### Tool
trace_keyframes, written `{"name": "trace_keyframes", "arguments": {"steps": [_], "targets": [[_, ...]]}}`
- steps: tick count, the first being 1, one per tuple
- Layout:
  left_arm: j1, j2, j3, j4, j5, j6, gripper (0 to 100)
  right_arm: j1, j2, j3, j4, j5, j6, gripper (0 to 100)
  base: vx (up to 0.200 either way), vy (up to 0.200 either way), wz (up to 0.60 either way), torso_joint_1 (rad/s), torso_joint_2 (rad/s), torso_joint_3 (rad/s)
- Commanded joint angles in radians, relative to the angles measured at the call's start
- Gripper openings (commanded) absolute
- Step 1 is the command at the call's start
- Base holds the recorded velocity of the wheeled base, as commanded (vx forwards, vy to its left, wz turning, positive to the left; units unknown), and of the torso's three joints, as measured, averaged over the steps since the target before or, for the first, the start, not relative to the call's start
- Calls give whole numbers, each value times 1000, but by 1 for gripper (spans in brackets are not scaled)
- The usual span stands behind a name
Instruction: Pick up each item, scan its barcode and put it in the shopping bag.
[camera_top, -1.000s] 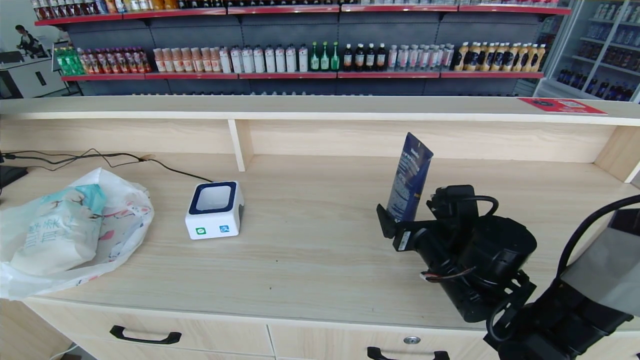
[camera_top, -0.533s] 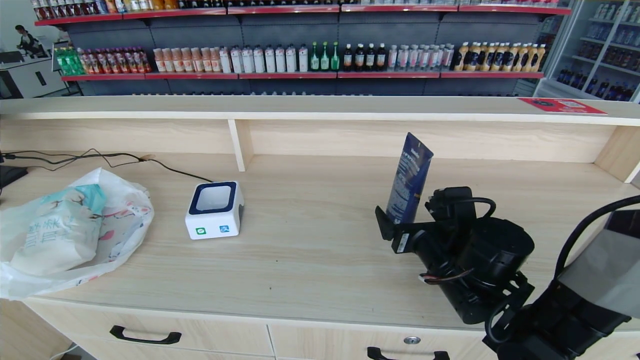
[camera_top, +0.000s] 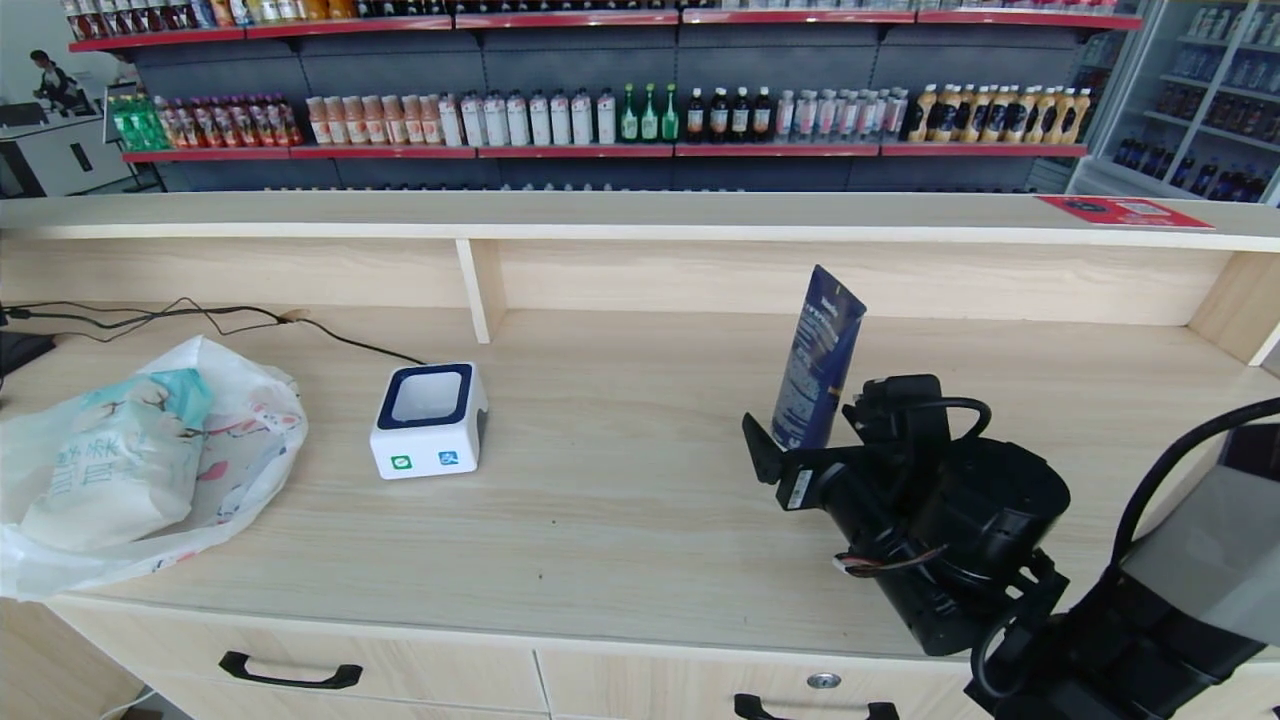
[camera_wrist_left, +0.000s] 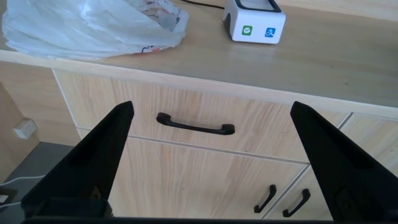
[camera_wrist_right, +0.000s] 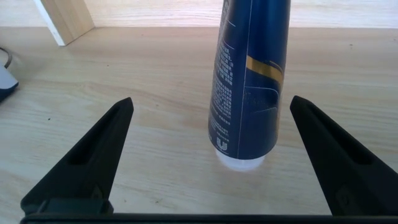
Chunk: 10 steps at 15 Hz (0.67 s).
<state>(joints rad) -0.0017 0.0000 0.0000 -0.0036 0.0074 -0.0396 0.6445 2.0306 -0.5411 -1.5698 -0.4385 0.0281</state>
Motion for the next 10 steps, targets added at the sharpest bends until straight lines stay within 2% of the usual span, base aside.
{"name": "trace_keyframes", "arguments": {"steps": [1,10], "targets": [[0,0,0,1,0,0,100,9,8,-5,-1,0,4,100,0,0,0,0,0,0],[2,0,0,-1,0,0,100,11,-13,16,-1,1,15,100,0,0,0,0,0,0]]}}
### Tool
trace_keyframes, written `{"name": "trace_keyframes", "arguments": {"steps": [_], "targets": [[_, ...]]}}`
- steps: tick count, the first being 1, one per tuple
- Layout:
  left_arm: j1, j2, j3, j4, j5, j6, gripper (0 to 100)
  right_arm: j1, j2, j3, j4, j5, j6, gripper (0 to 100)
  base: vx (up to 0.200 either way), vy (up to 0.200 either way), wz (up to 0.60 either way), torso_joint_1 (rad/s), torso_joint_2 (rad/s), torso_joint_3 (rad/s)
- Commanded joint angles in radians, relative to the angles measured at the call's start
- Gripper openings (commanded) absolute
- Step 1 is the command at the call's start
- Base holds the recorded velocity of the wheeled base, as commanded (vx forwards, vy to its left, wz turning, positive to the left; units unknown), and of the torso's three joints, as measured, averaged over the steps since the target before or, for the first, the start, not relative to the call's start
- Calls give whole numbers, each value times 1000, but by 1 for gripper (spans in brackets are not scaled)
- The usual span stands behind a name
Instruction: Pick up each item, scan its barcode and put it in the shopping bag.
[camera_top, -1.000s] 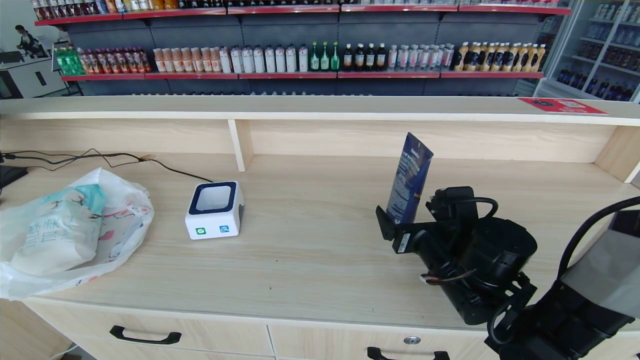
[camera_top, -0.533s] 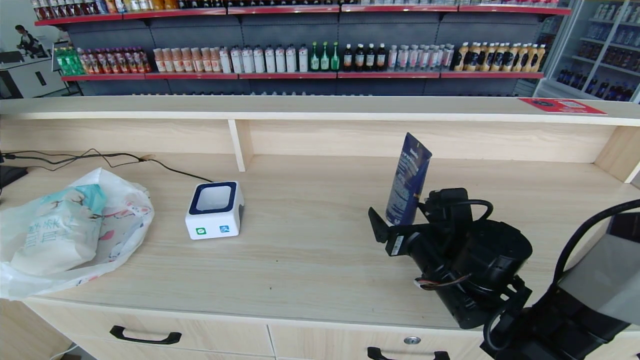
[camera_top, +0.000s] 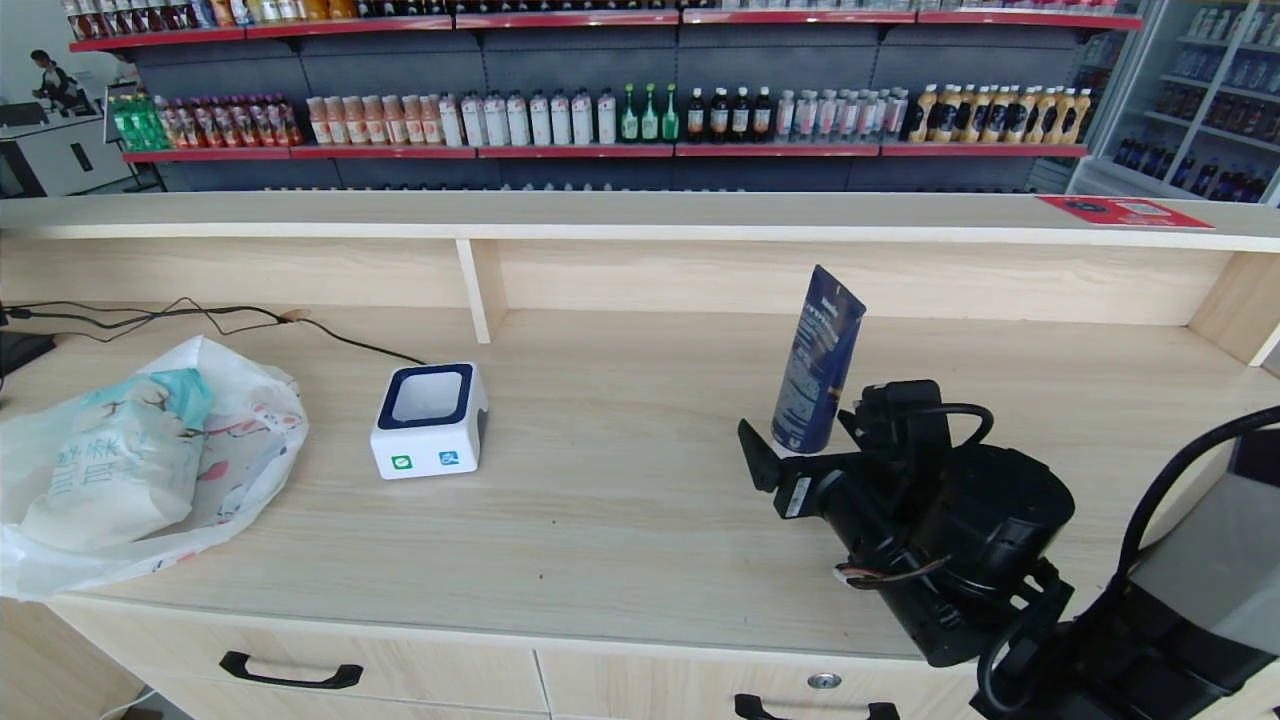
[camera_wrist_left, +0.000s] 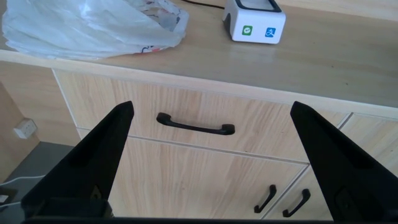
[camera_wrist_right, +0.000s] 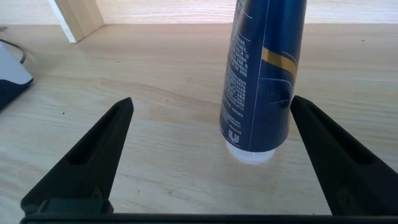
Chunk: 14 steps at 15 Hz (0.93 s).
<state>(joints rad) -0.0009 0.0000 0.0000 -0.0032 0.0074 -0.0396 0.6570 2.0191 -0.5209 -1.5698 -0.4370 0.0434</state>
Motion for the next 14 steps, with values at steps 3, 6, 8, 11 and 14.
{"name": "trace_keyframes", "arguments": {"steps": [3,6,8,11,14], "targets": [[-1,2,0,0,0,0,100,-34,-2,5,-1,29,0,100,0,0,0,0,0,0],[1,0,0,0,0,0,100,-56,-2,13,-1,40,-4,100,0,0,0,0,0,0],[-1,0,0,0,0,0,100,-56,-3,15,-1,40,-4,100,0,0,0,0,0,0],[-1,0,0,0,0,0,100,-56,-10,15,-1,40,-2,100,0,0,0,0,0,0],[1,0,0,0,0,0,100,-50,-7,15,-1,40,-2,100,0,0,0,0,0,0]]}}
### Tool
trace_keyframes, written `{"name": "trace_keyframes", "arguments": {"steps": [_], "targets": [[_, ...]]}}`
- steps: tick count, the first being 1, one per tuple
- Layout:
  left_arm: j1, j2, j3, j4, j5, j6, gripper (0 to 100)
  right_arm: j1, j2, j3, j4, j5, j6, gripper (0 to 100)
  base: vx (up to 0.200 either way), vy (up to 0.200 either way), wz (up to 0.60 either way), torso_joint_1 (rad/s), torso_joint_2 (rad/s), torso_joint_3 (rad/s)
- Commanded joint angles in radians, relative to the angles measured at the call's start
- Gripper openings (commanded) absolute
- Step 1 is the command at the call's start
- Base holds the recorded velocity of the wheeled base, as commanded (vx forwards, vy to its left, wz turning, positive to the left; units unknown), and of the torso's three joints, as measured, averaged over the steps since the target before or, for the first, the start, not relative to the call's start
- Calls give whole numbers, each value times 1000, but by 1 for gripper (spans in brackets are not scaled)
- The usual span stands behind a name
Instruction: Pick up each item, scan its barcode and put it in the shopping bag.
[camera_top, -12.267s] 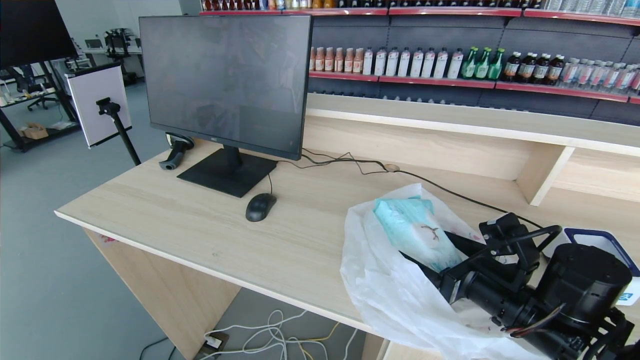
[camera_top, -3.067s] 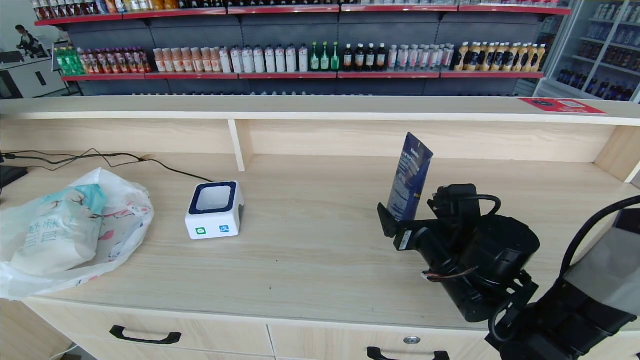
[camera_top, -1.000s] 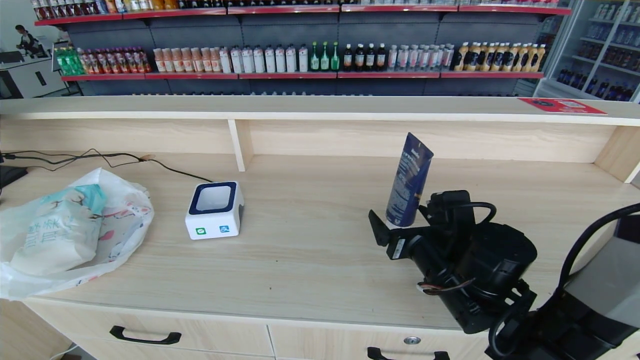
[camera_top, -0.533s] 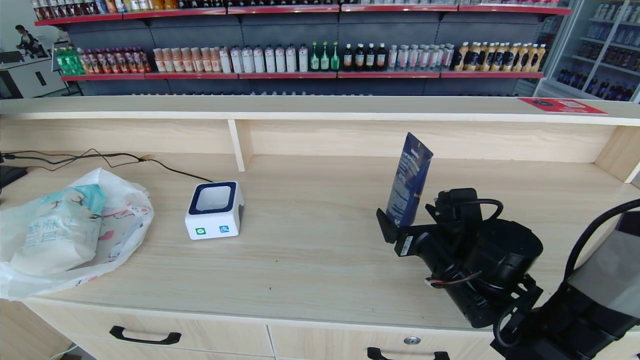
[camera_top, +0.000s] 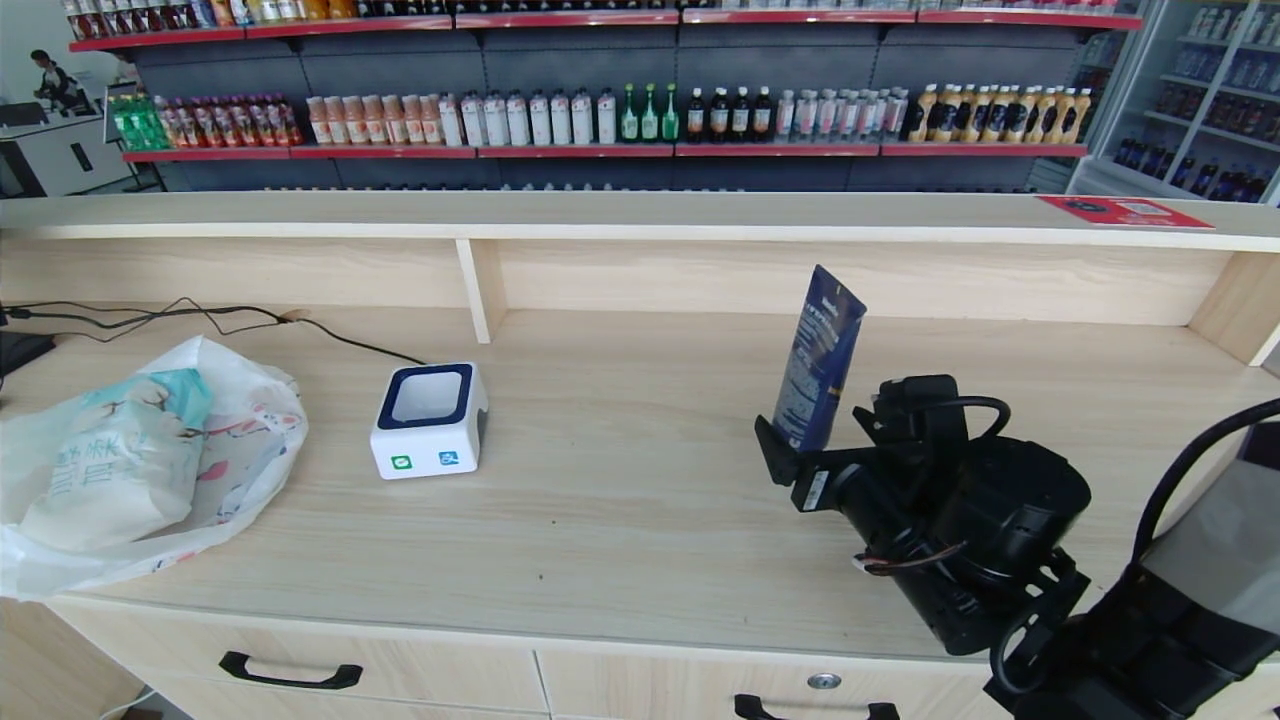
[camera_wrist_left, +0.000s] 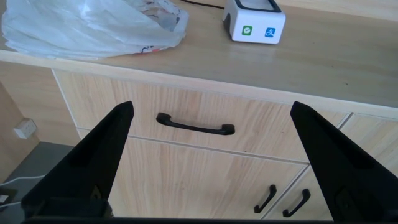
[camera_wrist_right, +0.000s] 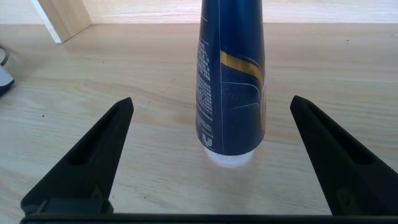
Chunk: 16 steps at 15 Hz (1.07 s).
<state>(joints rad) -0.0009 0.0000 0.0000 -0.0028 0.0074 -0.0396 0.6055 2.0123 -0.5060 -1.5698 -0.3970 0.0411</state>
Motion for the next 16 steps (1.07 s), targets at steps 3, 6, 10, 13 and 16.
{"name": "trace_keyframes", "arguments": {"steps": [3,6,10,13,16], "targets": [[-1,0,0,0,0,0,100,-3,-1,10,-1,0,2,100,0,0,0,0,0,0],[-1,2,0,0,0,0,100,-3,5,17,-1,1,2,100,0,0,0,0,0,0],[-1,2,0,0,0,0,100,-1,3,23,-1,1,2,100,0,0,0,0,0,0],[-1,0,0,0,0,0,100,-1,-27,32,-1,1,2,100,0,0,0,0,0,0],[-1,2,0,0,0,0,100,3,-29,41,-1,1,2,100,0,0,0,0,0,0]]}}
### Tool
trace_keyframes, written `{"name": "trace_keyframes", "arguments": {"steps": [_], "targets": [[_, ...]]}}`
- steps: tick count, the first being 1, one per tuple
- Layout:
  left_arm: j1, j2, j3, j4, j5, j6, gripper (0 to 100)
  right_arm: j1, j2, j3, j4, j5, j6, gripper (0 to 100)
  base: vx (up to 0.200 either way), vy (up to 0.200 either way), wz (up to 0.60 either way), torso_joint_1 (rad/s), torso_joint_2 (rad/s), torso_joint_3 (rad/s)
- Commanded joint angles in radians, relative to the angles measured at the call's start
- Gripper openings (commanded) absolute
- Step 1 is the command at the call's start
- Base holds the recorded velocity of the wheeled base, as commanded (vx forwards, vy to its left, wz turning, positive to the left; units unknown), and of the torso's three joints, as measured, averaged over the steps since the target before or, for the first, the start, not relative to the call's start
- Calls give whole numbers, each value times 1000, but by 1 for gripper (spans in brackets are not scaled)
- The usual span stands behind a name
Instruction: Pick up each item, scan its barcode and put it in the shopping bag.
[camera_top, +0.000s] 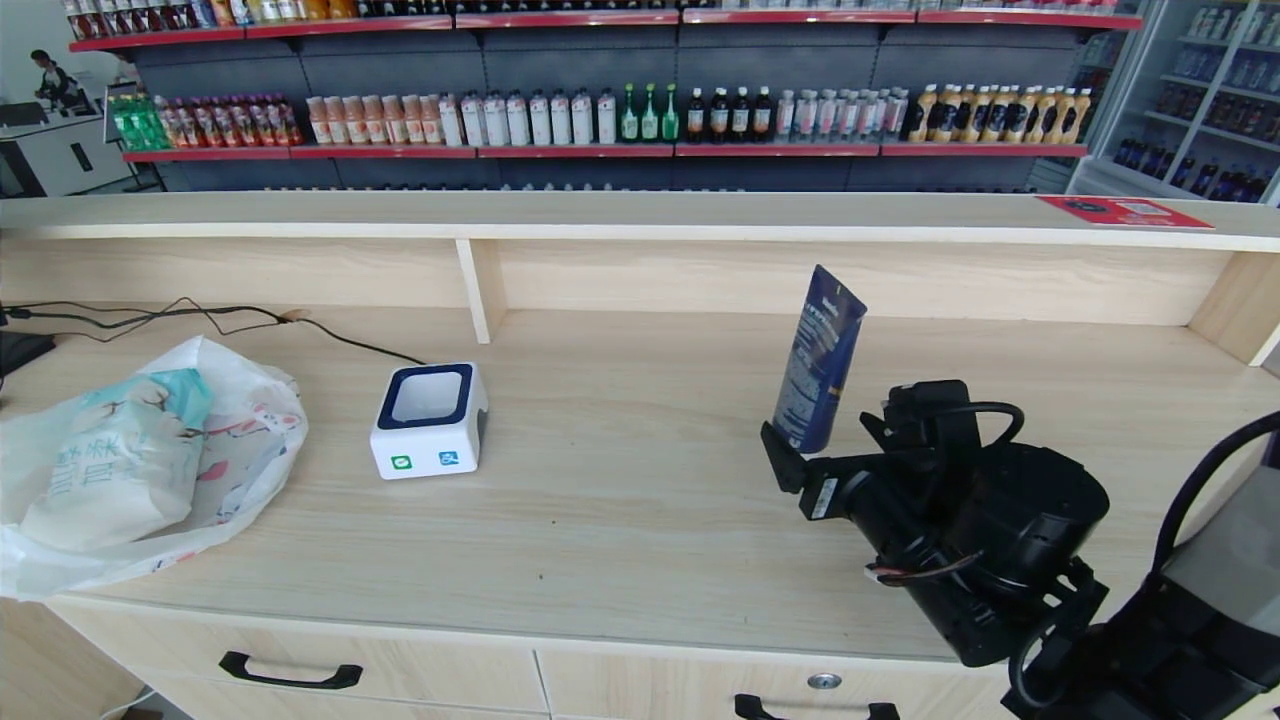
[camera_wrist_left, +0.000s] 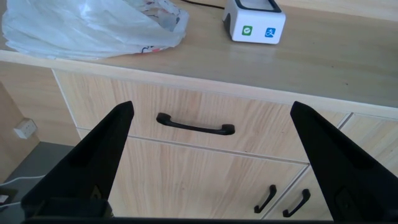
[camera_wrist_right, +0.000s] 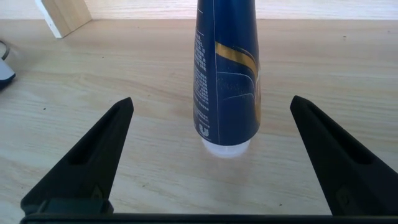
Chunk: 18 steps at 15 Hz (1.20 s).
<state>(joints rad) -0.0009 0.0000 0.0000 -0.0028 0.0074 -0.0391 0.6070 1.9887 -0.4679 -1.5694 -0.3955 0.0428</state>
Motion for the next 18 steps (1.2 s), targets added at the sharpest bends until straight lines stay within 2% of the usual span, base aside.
{"name": "trace_keyframes", "arguments": {"steps": [1,18], "targets": [[-1,0,0,0,0,-1,100,2,-5,6,-1,0,0,100,0,0,0,0,0,0],[1,2,0,-2,0,-1,100,16,-4,43,-1,12,-3,100,0,0,0,0,0,0]]}}
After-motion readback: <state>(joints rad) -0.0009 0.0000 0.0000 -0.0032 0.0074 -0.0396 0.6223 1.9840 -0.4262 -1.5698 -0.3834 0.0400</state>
